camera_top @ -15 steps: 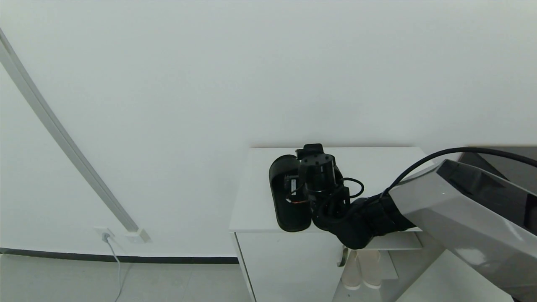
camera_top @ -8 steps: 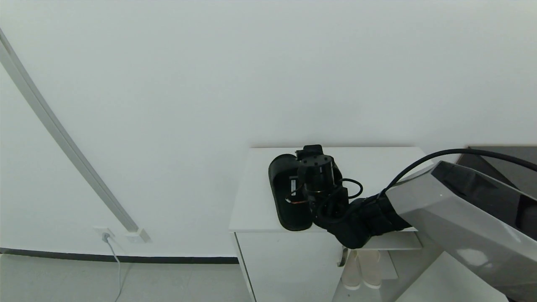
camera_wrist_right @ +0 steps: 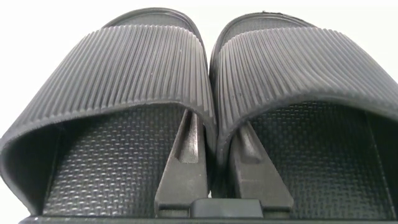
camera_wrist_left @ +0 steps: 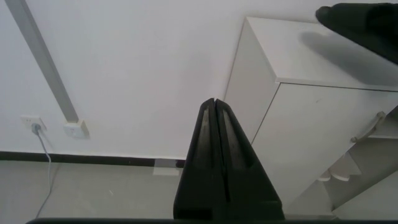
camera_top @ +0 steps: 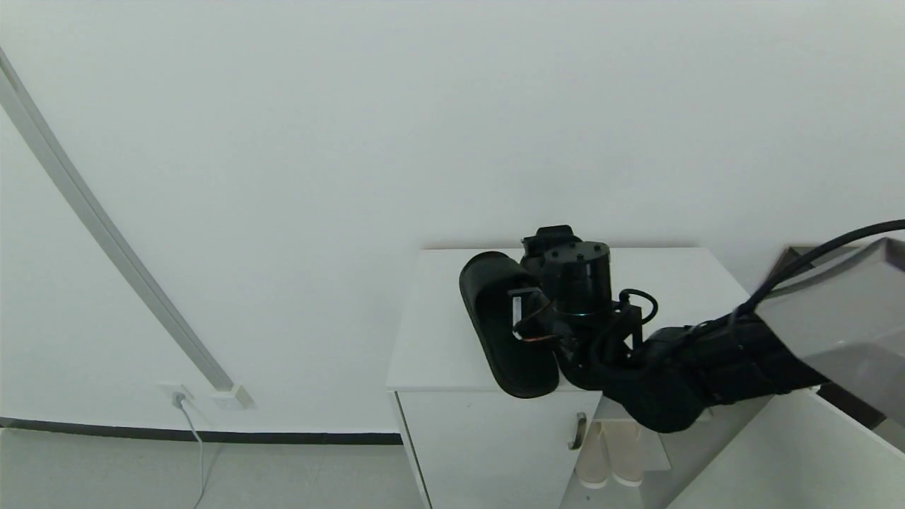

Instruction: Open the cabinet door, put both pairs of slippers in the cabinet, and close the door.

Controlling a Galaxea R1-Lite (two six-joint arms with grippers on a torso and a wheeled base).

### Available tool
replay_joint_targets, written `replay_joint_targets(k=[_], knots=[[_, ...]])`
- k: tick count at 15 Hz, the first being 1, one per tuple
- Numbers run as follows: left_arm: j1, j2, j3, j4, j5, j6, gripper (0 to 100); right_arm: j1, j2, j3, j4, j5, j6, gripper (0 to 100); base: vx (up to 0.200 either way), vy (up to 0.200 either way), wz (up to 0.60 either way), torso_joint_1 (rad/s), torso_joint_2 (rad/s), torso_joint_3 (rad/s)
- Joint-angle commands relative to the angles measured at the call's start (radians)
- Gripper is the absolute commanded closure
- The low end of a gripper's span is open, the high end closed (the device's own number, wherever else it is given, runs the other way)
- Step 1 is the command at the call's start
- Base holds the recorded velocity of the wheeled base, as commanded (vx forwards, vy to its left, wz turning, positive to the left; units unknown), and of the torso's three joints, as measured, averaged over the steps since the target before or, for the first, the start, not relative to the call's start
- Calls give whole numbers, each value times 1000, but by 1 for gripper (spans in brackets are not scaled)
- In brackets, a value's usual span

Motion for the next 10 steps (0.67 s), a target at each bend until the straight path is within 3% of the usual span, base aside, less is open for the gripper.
replay_joint_targets(k=[1,5,10], knots=[[-1,1,0,0,0,0,100,8,-226,200,-1,73,1,100,0,0,0,0,0,0],[0,1,0,0,0,0,100,48,-469,446,9,209,-2,100,0,0,0,0,0,0],[0,1,0,0,0,0,100,109,-530,515,12,222,-2,100,0,0,0,0,0,0]])
